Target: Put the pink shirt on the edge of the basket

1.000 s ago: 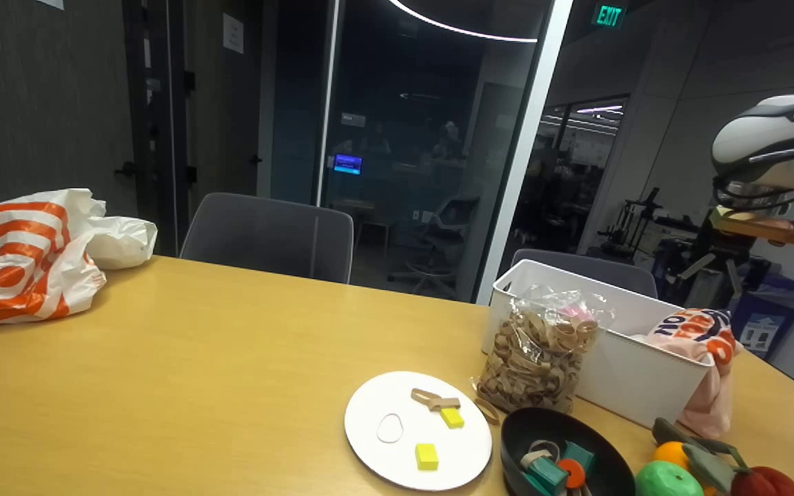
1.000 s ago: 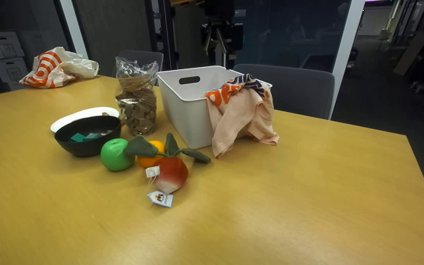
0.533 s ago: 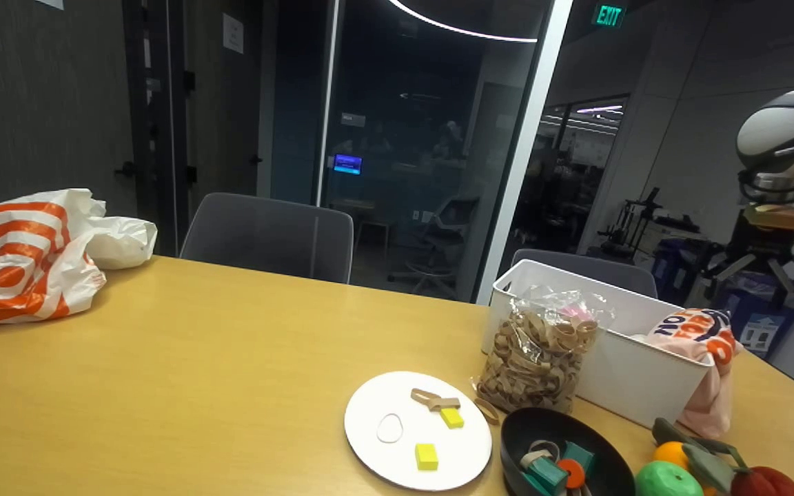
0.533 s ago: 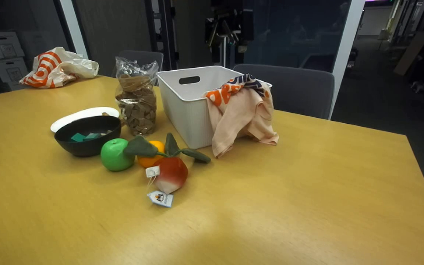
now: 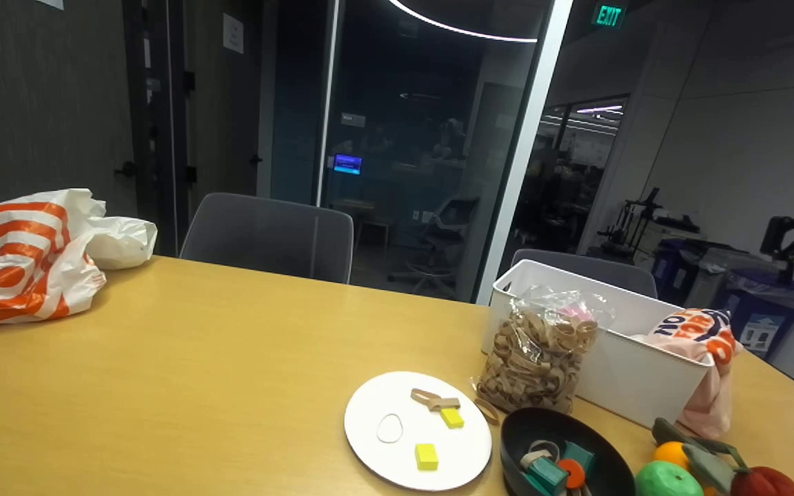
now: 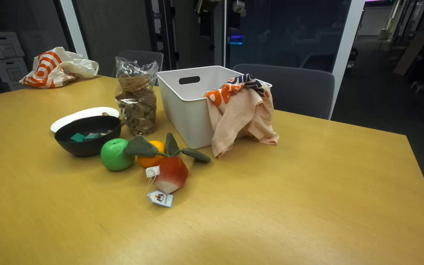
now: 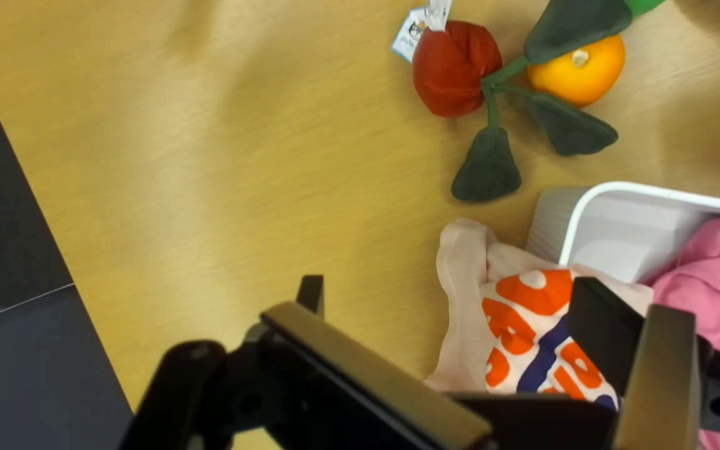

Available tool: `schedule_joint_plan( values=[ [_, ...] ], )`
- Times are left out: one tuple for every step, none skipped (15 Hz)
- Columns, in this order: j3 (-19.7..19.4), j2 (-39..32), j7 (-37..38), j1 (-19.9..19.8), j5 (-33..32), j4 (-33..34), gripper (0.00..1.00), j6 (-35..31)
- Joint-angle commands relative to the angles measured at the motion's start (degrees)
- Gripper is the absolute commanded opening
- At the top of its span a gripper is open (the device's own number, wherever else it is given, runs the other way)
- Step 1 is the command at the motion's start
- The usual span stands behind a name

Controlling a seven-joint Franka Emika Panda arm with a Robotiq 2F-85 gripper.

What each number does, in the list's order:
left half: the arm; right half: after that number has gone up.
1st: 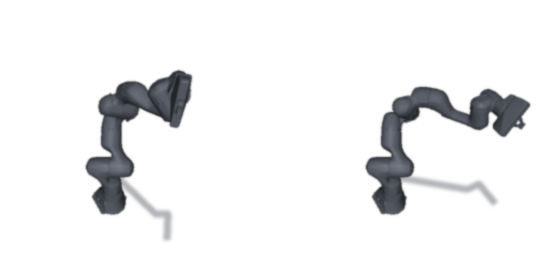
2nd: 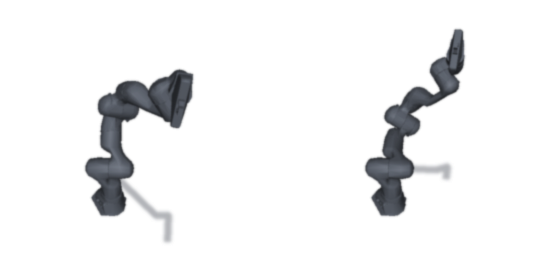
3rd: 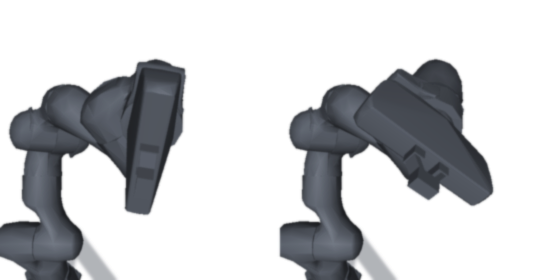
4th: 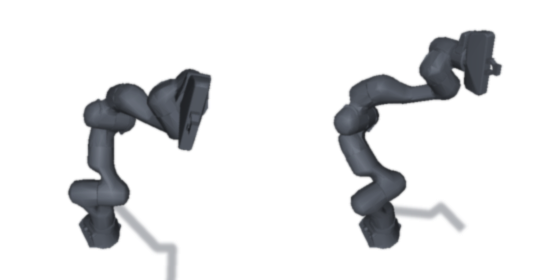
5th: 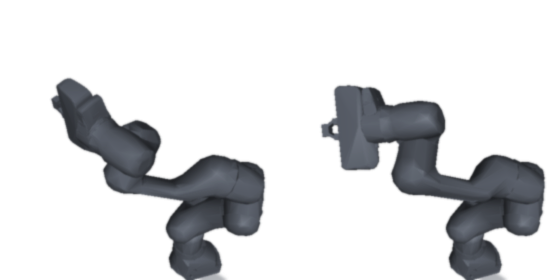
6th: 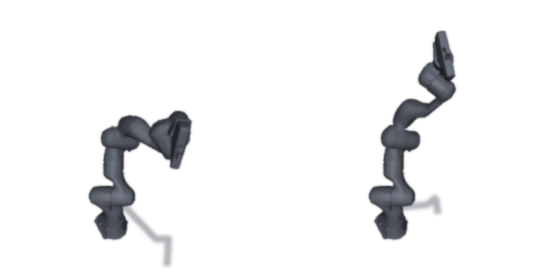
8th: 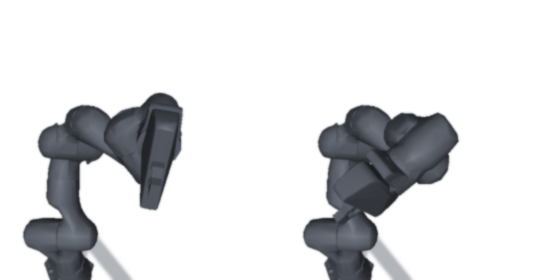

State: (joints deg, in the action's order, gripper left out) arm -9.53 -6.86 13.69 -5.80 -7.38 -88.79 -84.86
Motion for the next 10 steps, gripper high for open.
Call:
schedule_joint_plan(
  values=[
    [0.67, 4.88, -5.48, -0.88, 1.08, -0.87, 1.0, 3.05],
    [0.63, 5.67, -6.67, -0.96, 1.52, -0.91, 1.0, 3.32],
    [0.51, 6.31, -7.24, -1.07, 1.73, -0.94, 1.0, 3.61],
    [0.45, 6.88, -7.91, -1.16, 1.85, -0.93, 1.0, 3.77],
    [0.41, 7.1, -8.14, -1.26, 1.95, -0.72, 1.0, 4.33],
    [0.37, 7.14, -8.5, -1.37, 1.97, -0.32, 1.0, 5.36],
    [0.59, 5.7, -6.84, -1.18, 1.03, 0.13, 1.0, 4.15],
    [0.57, 5.97, -7.16, -1.29, 1.06, 0.13, 1.0, 4.65],
    [0.56, 6.09, -7.37, -1.35, 1.08, 0.13, 1.0, 4.87],
    [0.55, 6.11, -7.47, -1.37, 1.08, 0.13, 1.0, 4.91]
  ],
)
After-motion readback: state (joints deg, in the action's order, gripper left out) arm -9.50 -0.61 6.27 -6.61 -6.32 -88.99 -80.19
